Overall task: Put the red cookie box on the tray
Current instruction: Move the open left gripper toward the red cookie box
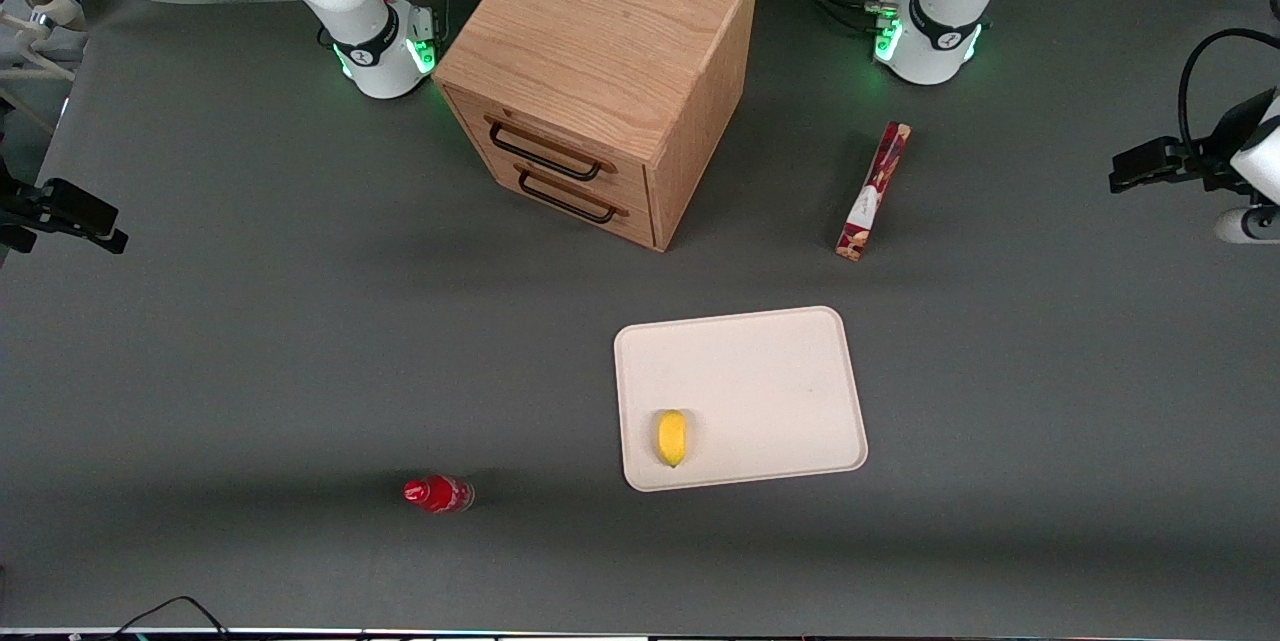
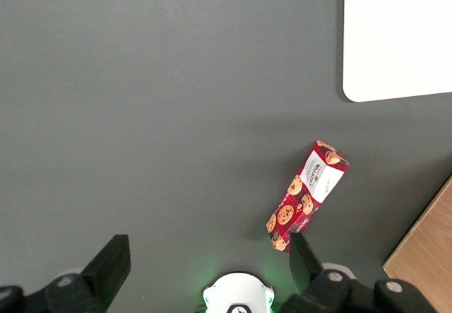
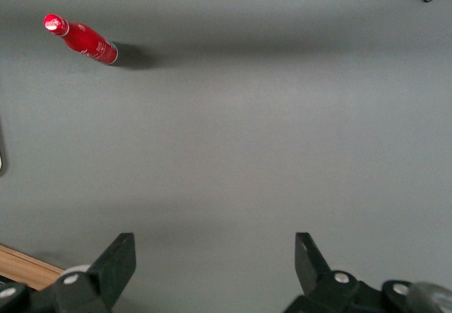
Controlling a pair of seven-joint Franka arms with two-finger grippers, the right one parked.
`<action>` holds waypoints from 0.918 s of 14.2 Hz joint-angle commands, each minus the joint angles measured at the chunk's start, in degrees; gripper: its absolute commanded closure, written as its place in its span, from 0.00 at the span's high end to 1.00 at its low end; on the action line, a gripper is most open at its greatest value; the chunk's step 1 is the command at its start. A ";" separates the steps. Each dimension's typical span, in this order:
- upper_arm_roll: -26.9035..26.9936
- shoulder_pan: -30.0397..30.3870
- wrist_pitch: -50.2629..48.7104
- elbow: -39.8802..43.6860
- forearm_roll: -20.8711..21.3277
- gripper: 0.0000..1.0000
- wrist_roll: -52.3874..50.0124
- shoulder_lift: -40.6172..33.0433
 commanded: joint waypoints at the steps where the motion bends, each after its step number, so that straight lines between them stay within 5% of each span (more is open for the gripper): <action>1: 0.26 -0.46 -2.88 1.71 1.00 1.00 -0.62 0.86; 8: -0.61 -0.28 -8.25 -0.91 -1.27 1.00 2.97 0.25; 13: -8.51 -0.37 -1.26 -20.03 -8.13 1.00 3.43 -6.06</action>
